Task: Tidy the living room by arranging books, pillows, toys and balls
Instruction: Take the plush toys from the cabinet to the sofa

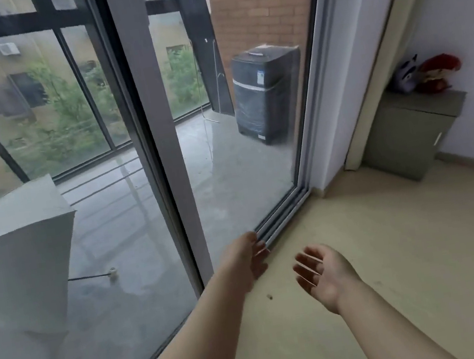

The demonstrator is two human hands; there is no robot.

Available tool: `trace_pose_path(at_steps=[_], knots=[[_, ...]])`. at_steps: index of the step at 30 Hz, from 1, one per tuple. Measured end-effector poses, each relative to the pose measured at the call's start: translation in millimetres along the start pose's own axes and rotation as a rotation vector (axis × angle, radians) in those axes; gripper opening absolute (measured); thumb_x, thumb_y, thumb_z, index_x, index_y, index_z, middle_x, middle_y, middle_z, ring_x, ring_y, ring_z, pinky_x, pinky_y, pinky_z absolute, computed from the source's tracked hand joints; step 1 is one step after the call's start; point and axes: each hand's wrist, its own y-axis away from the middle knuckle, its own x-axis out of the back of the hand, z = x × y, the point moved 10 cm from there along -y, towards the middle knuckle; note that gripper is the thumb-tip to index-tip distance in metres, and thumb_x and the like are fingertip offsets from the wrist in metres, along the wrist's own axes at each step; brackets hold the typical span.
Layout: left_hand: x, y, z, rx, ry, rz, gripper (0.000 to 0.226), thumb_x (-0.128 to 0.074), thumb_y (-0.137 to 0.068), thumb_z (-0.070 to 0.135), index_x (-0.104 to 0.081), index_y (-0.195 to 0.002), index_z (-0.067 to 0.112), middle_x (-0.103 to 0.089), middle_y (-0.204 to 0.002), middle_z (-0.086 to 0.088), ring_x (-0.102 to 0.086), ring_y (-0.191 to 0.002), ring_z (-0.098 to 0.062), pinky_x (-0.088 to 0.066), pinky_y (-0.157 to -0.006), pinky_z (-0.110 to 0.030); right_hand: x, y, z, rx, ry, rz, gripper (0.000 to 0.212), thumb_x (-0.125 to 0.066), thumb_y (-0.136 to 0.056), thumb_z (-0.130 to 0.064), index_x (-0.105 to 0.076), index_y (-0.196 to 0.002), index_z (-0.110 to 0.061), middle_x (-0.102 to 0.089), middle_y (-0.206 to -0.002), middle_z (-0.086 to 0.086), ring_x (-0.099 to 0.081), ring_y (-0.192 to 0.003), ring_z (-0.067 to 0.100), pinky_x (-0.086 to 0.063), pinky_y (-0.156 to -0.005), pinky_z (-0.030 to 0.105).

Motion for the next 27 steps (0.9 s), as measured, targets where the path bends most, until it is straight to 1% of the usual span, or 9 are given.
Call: trace_pose_path(at_steps=[5, 8, 10, 12, 15, 18, 20, 22, 27], knots=[[-83, -79, 4, 0.078, -0.095, -0.037, 0.011, -0.05, -0.093, 0.02, -0.054, -0.083, 0.014, -0.061, -0.078, -0.002, -0.059, -0.071, -0.015, -0.044, -0.062, -0.028, 37, -78, -65, -0.024, -0.077, 0.089, 0.017, -0.046, -0.095, -0.02, -0.052, -0.08, -0.014, -0.058, -0.078, 0.003, -0.054, -0.068, 0.018, -0.04, -0.059, 0.027], [-141, -126, 18, 0.08, -0.116, -0.055, 0.014, -0.05, -0.092, 0.019, -0.053, -0.079, 0.014, -0.061, -0.076, -0.001, -0.058, -0.071, -0.015, -0.043, -0.061, -0.027, 54, -121, -131, 0.019, -0.108, 0.087, 0.017, -0.046, -0.095, -0.019, -0.052, -0.08, -0.014, -0.058, -0.078, 0.003, -0.053, -0.067, 0.018, -0.039, -0.06, 0.027], [-201, -159, 28, 0.079, -0.147, -0.068, 0.016, -0.049, -0.092, 0.018, -0.053, -0.077, 0.014, -0.06, -0.075, -0.001, -0.058, -0.07, -0.015, -0.041, -0.059, -0.027, 77, -155, -190, 0.063, -0.128, 0.096, 0.017, -0.046, -0.095, -0.018, -0.052, -0.08, -0.014, -0.058, -0.077, 0.003, -0.053, -0.067, 0.018, -0.039, -0.06, 0.027], [-235, -180, 37, 0.093, -0.145, -0.066, 0.015, -0.049, -0.092, 0.018, -0.052, -0.078, 0.013, -0.061, -0.077, 0.0, -0.058, -0.071, -0.014, -0.041, -0.058, -0.027, 91, -175, -229, 0.076, -0.127, 0.112, 0.016, -0.046, -0.094, -0.019, -0.053, -0.08, -0.015, -0.059, -0.077, 0.002, -0.053, -0.066, 0.017, -0.04, -0.059, 0.026], [-318, -217, 54, 0.102, -0.144, -0.092, 0.014, -0.05, -0.093, 0.018, -0.053, -0.079, 0.014, -0.061, -0.078, -0.001, -0.058, -0.072, -0.014, -0.042, -0.059, -0.028, 125, -216, -305, 0.1, -0.148, 0.147, 0.016, -0.047, -0.093, -0.018, -0.054, -0.079, -0.016, -0.06, -0.076, 0.002, -0.054, -0.064, 0.017, -0.04, -0.058, 0.026], [-381, -253, 76, 0.083, -0.132, -0.097, 0.015, -0.05, -0.093, 0.018, -0.054, -0.079, 0.014, -0.061, -0.079, -0.002, -0.058, -0.072, -0.016, -0.041, -0.058, -0.029, 147, -256, -365, 0.097, -0.155, 0.177, 0.015, -0.048, -0.092, -0.018, -0.054, -0.079, -0.016, -0.061, -0.076, 0.002, -0.054, -0.064, 0.017, -0.04, -0.058, 0.026], [-399, -275, 82, 0.086, -0.114, -0.059, 0.014, -0.049, -0.094, 0.018, -0.054, -0.081, 0.014, -0.061, -0.08, -0.003, -0.058, -0.073, -0.016, -0.041, -0.058, -0.029, 153, -277, -378, 0.049, -0.156, 0.178, 0.016, -0.048, -0.092, -0.018, -0.054, -0.078, -0.015, -0.062, -0.077, 0.003, -0.054, -0.065, 0.018, -0.039, -0.057, 0.026], [-440, -312, 85, 0.094, -0.093, -0.068, 0.012, -0.047, -0.094, 0.018, -0.053, -0.084, 0.015, -0.06, -0.08, -0.002, -0.059, -0.073, -0.016, -0.041, -0.058, -0.029, 166, -309, -414, 0.041, -0.164, 0.166, 0.017, -0.048, -0.093, -0.017, -0.054, -0.077, -0.014, -0.061, -0.077, 0.004, -0.054, -0.065, 0.019, -0.038, -0.057, 0.026], [-542, -378, 90, 0.133, -0.103, -0.128, 0.011, -0.048, -0.094, 0.017, -0.053, -0.084, 0.015, -0.061, -0.079, -0.002, -0.059, -0.072, -0.015, -0.041, -0.059, -0.028, 203, -372, -494, 0.063, -0.16, 0.244, 0.017, -0.049, -0.092, -0.017, -0.054, -0.076, -0.015, -0.061, -0.076, 0.003, -0.053, -0.064, 0.018, -0.036, -0.058, 0.026]])
